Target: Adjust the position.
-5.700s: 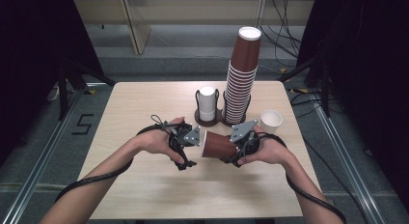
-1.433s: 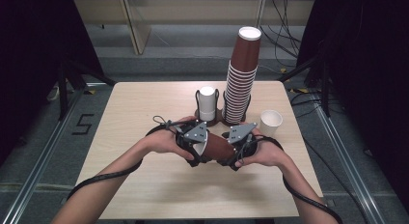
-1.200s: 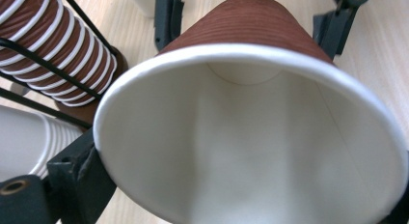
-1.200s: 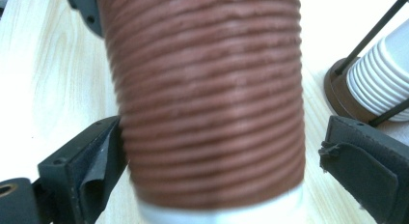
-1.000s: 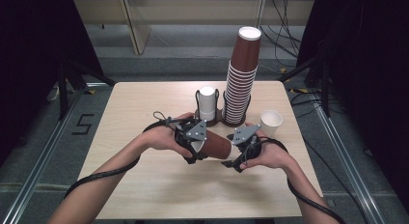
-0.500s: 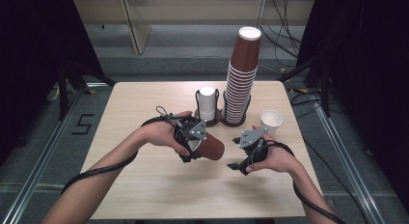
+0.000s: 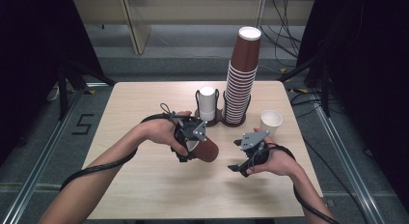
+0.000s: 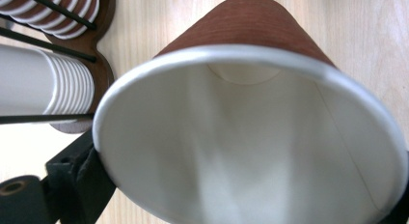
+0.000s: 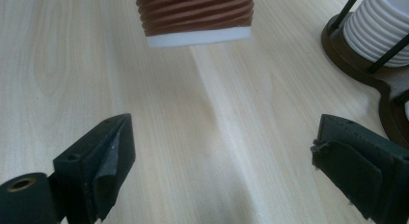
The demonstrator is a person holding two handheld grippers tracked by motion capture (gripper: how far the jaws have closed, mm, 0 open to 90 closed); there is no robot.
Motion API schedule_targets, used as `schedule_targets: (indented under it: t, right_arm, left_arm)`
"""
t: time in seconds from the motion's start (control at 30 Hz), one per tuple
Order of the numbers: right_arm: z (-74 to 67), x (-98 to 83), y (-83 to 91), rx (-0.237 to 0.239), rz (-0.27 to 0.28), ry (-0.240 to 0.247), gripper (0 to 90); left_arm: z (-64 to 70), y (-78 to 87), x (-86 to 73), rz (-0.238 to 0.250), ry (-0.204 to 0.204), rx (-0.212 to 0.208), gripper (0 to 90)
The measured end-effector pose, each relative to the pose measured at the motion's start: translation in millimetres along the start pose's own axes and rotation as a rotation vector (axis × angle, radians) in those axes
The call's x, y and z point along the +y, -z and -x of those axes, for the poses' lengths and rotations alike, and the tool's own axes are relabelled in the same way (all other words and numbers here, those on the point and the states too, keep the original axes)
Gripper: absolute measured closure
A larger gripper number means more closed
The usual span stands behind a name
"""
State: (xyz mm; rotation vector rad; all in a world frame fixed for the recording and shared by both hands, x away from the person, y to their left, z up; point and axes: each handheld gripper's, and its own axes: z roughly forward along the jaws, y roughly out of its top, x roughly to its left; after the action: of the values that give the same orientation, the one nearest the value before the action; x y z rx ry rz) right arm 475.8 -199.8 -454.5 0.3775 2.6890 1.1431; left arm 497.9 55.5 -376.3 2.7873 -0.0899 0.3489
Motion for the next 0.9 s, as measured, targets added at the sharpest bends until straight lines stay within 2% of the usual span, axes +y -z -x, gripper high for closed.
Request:
schedule_targets:
  t: [0.03, 0.13, 0.2, 0.23, 0.37, 0.57, 0.83, 0.87, 0.9]
  right_arm:
    - [0.6, 0.4, -0.2, -0.005, 0.004, 0.021, 8.5]
    - [-0.9, 1.3, -0.3, -0.008, 0.003, 0.027, 8.5]
    - [-2.6, 2.2, -0.4, -0.001, 0.012, 0.012, 8.6]
    - [-2.8, 2.9, 0.1, -0.017, 0.02, 0.024, 8.7]
    - [-6.6, 3.0, -1.8, -0.01, 0.044, 0.011, 8.8]
    - [-9.5, -0.3, -5.7, -0.031, 0.087, 0.006, 8.9]
    - [-11.3, -1.4, -8.3, -0.044, 0.1, -0.004, 9.0]
    - [-13.3, -0.9, -8.9, -0.034, 0.1, -0.026, 9.0]
    - [-13.4, -0.1, -9.0, -0.041, 0.103, -0.024, 9.0]
  left_arm:
    - [0.1, 0.1, 0.3, -0.005, 0.0, 0.001, 6.0]
    - [0.2, 0.7, 2.1, -0.026, 0.0, -0.006, 6.1]
    - [0.1, 1.6, 3.6, -0.032, -0.003, -0.01, 6.1]
    - [0.0, 1.9, 4.2, -0.036, -0.004, -0.01, 6.1]
    - [-1.0, 2.6, 7.4, -0.066, -0.021, -0.012, 6.1]
    - [-3.0, 2.6, 11.1, -0.088, -0.029, -0.018, 6.1]
    - [-3.7, 4.7, 11.3, -0.102, -0.029, -0.024, 6.1]
    - [-3.7, 4.7, 10.9, -0.108, -0.029, -0.024, 6.1]
    - [-3.8, 4.8, 10.7, -0.112, -0.03, -0.023, 6.1]
